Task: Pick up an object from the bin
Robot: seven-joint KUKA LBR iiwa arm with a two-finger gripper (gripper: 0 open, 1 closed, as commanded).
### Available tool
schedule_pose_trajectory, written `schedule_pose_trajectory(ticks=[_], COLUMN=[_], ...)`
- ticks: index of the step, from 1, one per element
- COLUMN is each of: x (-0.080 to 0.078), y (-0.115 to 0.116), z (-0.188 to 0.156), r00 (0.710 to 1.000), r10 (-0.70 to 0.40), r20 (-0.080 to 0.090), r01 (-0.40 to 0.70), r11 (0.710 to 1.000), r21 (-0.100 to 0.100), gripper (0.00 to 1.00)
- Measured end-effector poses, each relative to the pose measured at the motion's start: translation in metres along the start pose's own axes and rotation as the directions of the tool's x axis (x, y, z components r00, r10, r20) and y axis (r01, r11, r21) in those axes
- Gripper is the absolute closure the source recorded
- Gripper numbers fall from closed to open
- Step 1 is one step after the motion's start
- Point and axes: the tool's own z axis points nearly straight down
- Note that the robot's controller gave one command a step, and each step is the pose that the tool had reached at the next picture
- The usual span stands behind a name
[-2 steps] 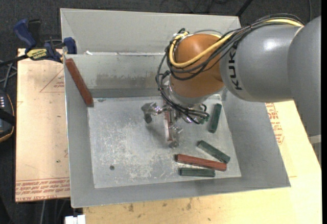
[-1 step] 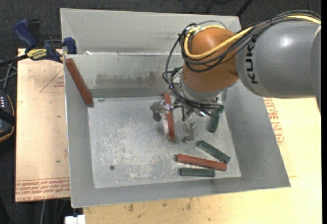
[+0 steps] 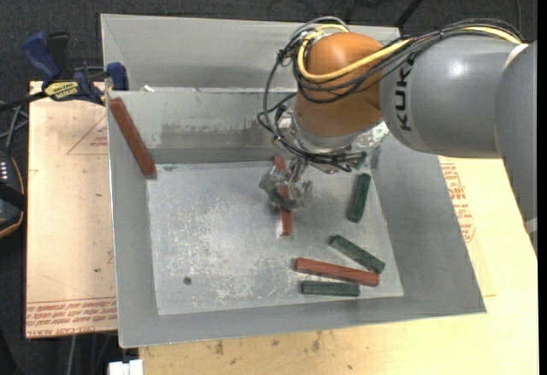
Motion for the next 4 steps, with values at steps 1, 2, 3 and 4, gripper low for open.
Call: schedule_pose_trajectory(ticks=[1, 2, 3, 4], x=[0.0, -0.014, -0.012, -0.012], y=[0.0, 0.008, 0.026, 0.026], z=[0.0, -0.032, -0.115, -0.115], r00=[1.0, 1.0, 1.0, 1.0], r10=[0.0, -0.013, -0.028, -0.028], r20=[0.0, -0.002, 0.0, 0.0], r01=[0.0, 0.013, 0.028, 0.028], r11=[1.0, 1.0, 1.0, 1.0], r21=[0.0, -0.002, 0.0, -0.001], gripper=[1.0, 1.0, 0.0, 0.0])
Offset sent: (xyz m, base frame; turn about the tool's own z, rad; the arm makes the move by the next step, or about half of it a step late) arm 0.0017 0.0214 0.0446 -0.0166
